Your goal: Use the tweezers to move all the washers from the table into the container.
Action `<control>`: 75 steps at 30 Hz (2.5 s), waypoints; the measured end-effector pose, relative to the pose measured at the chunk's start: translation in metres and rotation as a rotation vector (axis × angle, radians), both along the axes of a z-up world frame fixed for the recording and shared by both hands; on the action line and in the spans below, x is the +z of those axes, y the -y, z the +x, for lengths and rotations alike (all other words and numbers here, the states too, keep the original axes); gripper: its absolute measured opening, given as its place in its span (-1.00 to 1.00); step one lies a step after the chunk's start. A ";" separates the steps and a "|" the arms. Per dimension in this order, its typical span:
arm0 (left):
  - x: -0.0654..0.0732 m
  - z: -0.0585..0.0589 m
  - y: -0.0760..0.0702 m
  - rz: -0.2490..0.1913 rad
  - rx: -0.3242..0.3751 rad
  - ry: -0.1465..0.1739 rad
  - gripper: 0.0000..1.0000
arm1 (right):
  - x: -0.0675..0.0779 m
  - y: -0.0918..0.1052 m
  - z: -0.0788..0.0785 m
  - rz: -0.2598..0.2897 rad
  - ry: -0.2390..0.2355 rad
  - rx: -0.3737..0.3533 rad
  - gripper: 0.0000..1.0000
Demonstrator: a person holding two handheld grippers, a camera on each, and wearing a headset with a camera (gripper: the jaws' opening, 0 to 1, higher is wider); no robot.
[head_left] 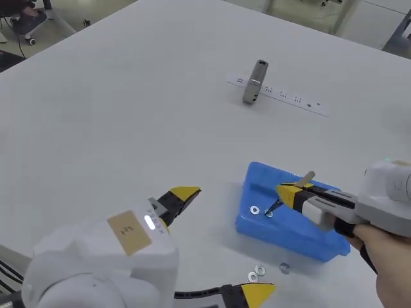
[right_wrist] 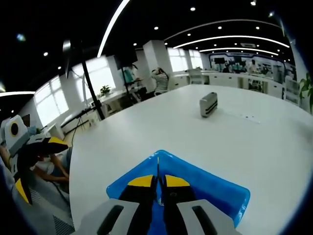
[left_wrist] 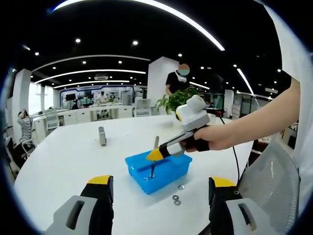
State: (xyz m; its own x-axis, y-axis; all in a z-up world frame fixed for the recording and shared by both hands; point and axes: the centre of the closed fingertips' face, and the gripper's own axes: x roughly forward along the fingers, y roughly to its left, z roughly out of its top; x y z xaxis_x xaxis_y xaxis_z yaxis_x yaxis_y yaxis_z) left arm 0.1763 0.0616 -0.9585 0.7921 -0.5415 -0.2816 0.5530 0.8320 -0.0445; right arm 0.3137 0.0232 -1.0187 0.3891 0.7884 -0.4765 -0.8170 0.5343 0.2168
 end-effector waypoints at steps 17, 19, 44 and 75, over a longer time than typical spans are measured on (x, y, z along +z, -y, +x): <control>0.001 0.000 0.001 -0.006 -0.002 0.003 0.63 | 0.048 0.010 -0.017 0.151 0.028 -0.059 -0.94; 0.001 0.000 0.001 -0.005 -0.003 0.003 0.62 | 0.053 0.012 -0.023 0.165 0.028 -0.060 -0.94; -0.002 -0.002 0.004 0.002 -0.021 -0.012 0.63 | 0.011 0.050 -0.075 0.049 -0.030 -0.065 -0.94; -0.002 -0.001 0.000 0.006 -0.001 -0.011 0.62 | -0.004 0.031 -0.097 -0.118 0.141 0.169 -0.96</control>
